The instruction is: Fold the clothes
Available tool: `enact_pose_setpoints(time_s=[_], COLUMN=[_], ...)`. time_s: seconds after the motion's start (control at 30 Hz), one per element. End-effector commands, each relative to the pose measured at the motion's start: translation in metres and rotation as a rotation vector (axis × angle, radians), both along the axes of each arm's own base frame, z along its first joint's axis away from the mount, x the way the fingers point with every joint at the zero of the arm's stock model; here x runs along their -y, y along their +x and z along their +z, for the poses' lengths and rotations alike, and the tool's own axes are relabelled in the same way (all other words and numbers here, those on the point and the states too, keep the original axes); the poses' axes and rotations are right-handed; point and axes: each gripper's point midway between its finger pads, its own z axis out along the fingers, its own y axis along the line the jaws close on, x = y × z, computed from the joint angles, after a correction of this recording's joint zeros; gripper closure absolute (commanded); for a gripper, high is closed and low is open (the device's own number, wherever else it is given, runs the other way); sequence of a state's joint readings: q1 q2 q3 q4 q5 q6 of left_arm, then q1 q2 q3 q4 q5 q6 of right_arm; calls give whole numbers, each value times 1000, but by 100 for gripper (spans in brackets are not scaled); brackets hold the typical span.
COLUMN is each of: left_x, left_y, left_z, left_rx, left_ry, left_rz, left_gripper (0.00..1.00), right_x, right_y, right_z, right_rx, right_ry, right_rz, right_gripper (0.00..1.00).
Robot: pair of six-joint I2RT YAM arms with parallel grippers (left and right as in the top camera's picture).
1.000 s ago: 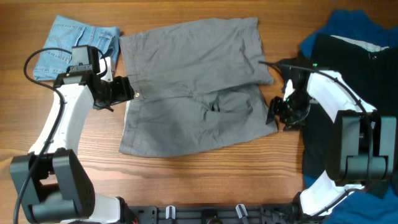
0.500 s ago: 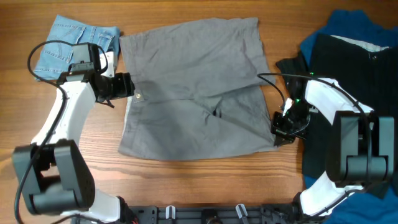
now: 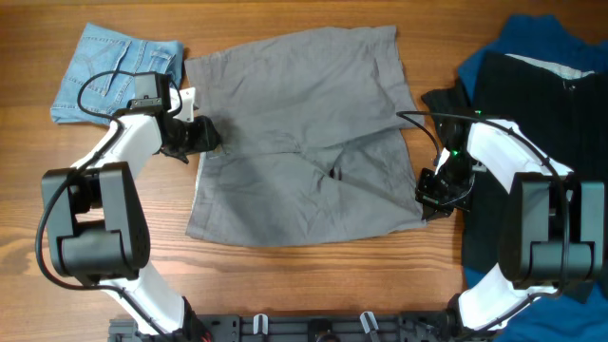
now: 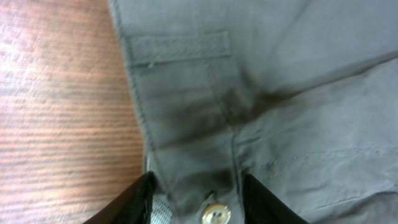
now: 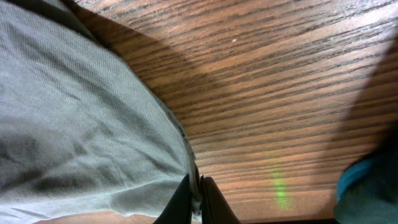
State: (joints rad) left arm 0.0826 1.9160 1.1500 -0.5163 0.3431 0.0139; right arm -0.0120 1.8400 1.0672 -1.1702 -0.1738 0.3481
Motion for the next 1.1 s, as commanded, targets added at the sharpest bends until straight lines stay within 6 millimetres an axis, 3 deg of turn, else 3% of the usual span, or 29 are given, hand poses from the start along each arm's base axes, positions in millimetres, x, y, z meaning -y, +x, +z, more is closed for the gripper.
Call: enact_pose_setpoints(time_s=[0.0, 0.2, 0.37, 0.53, 0.77, 0.8, 0.87, 0.93, 1.07], left_x=[10, 19, 33, 43, 33, 32, 27, 19, 12], left_y=[5, 0, 18, 53, 94, 97, 98, 99, 101], left_z=[-10, -12, 23, 75, 100, 101, 98, 94, 91], left_rx=[-1, -27, 71, 237, 381, 391, 385, 381, 384], left_ry=[-38, -81, -173, -246, -266, -258, -232, -191, -150], left_rz=[-29, -43, -78, -92, 44, 55, 77, 104, 130], left_gripper=[59, 66, 96, 96, 96, 96, 96, 96, 96], right_x=[5, 5, 5, 5, 4, 4, 4, 4, -5], right_y=[2, 2, 2, 2, 0, 1, 1, 2, 9], right_z=[4, 4, 4, 4, 4, 4, 4, 4, 3], right_rx=[22, 23, 23, 22, 16, 19, 23, 28, 73], right_ry=[-34, -34, -34, -34, -31, -26, -24, -24, 59], right_rz=[-4, -3, -3, -3, 3, 14, 22, 22, 80], right_gripper=[94, 95, 95, 94, 93, 87, 59, 42, 36])
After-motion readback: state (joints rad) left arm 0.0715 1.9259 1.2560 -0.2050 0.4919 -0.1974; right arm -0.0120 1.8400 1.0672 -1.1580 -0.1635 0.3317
